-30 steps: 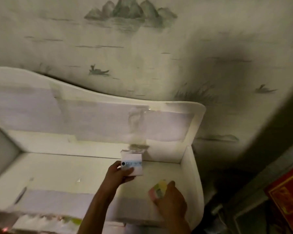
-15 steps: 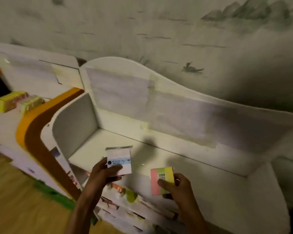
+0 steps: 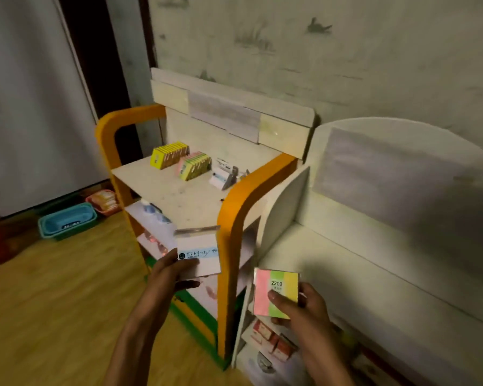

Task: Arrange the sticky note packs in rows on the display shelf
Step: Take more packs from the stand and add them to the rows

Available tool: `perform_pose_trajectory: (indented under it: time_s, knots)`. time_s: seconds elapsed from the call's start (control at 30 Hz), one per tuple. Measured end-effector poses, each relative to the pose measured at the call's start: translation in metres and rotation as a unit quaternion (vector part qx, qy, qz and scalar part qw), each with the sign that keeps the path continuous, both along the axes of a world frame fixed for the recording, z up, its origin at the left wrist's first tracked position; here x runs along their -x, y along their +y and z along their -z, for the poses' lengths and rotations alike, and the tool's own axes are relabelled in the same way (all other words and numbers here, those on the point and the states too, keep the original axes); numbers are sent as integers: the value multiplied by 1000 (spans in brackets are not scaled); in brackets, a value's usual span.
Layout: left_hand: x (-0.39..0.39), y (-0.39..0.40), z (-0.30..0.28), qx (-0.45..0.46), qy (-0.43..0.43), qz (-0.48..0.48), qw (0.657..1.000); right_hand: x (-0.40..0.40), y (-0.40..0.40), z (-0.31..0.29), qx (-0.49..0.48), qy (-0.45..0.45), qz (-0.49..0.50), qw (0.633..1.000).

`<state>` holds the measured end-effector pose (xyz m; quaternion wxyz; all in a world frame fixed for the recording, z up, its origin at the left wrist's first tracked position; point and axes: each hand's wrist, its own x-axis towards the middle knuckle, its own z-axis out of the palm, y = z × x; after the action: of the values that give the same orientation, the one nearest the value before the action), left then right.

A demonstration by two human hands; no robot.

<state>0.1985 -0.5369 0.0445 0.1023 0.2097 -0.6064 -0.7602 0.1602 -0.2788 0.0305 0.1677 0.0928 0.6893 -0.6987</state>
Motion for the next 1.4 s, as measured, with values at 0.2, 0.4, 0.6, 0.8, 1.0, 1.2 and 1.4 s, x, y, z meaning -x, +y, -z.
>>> perform_pose_trajectory:
  time_s: [0.2, 0.4, 0.6, 0.8, 1.0, 1.2, 1.4]
  knots:
    - [-2, -87, 7, -67, 9, -49, 997, -11, -93, -1, 18, -20, -49, 998]
    - [20, -147, 17, -65, 11, -80, 995, 17, -165, 0, 2, -6, -96, 995]
    - [73, -213, 20, 8, 5, -78, 997, 79, -245, 15, 22, -1, -62, 998]
    - [161, -286, 20, 56, -31, -25, 998, 154, -305, 11, 80, -2, 10, 997]
    - [264, -309, 23, 105, -59, 54, 991, 215, -333, 6, 97, -2, 52, 994]
    - [362, -279, 49, 151, -83, 170, 970, 243, -331, 11, 83, -7, 135, 987]
    - [434, -257, 77, 168, -52, 230, 957, 263, -328, 21, 46, -41, 215, 975]
